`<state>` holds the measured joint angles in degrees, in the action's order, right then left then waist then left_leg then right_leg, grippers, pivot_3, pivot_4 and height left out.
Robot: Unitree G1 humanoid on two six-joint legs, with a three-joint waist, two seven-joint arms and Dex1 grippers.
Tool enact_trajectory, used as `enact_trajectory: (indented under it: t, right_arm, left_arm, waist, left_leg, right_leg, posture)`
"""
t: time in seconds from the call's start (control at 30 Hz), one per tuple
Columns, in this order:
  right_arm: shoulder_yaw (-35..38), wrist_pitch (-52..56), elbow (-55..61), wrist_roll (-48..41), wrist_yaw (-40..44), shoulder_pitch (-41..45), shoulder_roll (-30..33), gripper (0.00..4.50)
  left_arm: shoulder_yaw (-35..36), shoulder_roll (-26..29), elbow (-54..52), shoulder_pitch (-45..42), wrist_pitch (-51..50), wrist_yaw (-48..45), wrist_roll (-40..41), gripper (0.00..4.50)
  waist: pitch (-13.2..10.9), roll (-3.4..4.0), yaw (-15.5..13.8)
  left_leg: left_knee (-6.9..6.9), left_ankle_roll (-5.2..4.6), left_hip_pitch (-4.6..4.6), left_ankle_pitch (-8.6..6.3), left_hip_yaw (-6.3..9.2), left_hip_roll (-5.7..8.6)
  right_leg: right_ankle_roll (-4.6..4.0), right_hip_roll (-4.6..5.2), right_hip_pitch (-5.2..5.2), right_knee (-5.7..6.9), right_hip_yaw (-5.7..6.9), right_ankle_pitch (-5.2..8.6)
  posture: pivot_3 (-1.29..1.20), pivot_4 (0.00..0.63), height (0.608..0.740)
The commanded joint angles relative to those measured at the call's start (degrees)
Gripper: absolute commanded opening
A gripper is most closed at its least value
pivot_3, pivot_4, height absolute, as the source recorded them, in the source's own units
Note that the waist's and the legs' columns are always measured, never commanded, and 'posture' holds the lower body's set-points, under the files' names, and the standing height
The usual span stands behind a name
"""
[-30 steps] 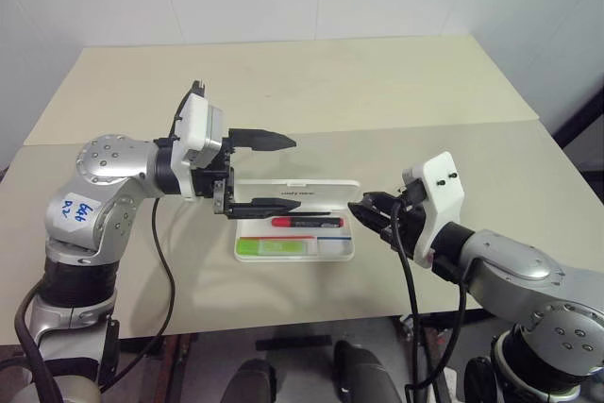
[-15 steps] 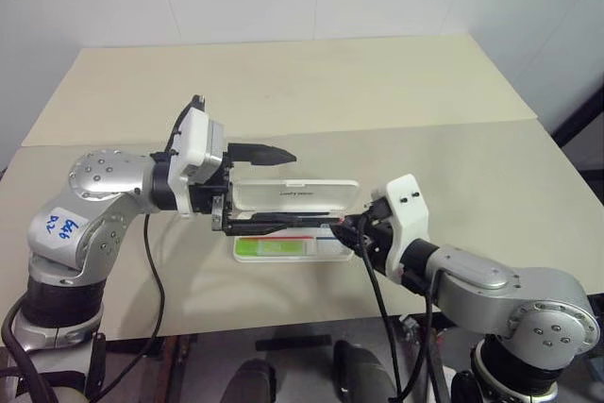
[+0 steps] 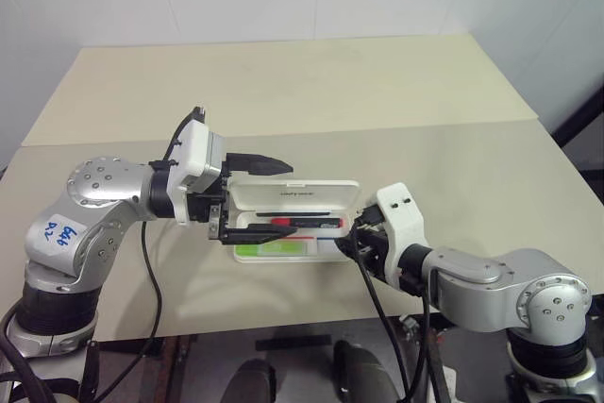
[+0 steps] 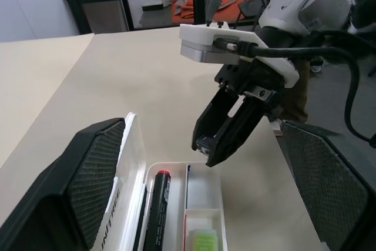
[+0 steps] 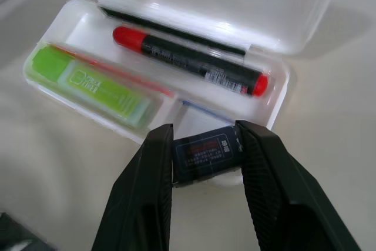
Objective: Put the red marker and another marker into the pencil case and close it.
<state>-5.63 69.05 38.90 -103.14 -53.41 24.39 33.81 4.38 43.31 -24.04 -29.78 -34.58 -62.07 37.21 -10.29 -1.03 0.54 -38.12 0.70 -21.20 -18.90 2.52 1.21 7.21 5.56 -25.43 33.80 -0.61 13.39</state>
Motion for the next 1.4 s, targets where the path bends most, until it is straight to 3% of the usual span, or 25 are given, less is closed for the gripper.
enact_trajectory:
  t: [0.03,0.23,0.63,1.4]
  right_arm:
    - [-4.47,-7.1,-0.33,-5.54,-3.77,2.53,3.68,1.32]
    - [-10.42,-12.62,-2.08,-7.23,-4.86,6.49,7.73,1.32]
    - [-17.36,-15.9,-5.24,-9.18,-5.02,11.64,9.34,1.32]
    - [-19.55,-16.51,-7.66,-8.71,-4.18,13.74,8.65,1.32]
  left_arm:
    - [0.26,1.03,-1.19,1.74,2.75,-0.89,-0.76,4.5]
    - [-0.8,2.19,-1.49,4.57,5.31,-1.95,-2.61,4.5]
    - [-1.79,2.47,-2.23,6.22,6.39,-0.83,-3.53,4.5]
    - [-1.09,2.86,-3.77,6.6,5.64,1.75,-2.96,4.5]
  waist:
    - [0.0,0.0,0.09]
    - [0.0,0.0,-0.22]
    - [0.0,0.0,-0.4]
    - [0.0,0.0,-0.39]
  left_leg:
    - [0.0,0.0,0.0,0.0,0.0,0.0]
    - [-0.01,-0.01,-0.03,0.0,0.02,0.0]
    - [0.01,-0.07,-0.08,-0.03,0.07,-0.02]
    - [0.04,-0.1,-0.09,-0.05,0.07,-0.04]
  right_leg:
    - [0.0,0.0,0.0,0.0,0.0,0.0]
    - [-0.01,0.0,0.01,-0.05,0.01,0.0]
    - [-0.01,0.03,0.01,-0.17,0.01,0.0]
    - [-0.01,0.03,0.01,-0.23,0.02,0.0]
  posture:
    - [0.0,0.15,0.74]
    - [0.0,0.15,0.74]
    - [0.0,0.15,0.74]
    - [0.0,0.15,0.74]
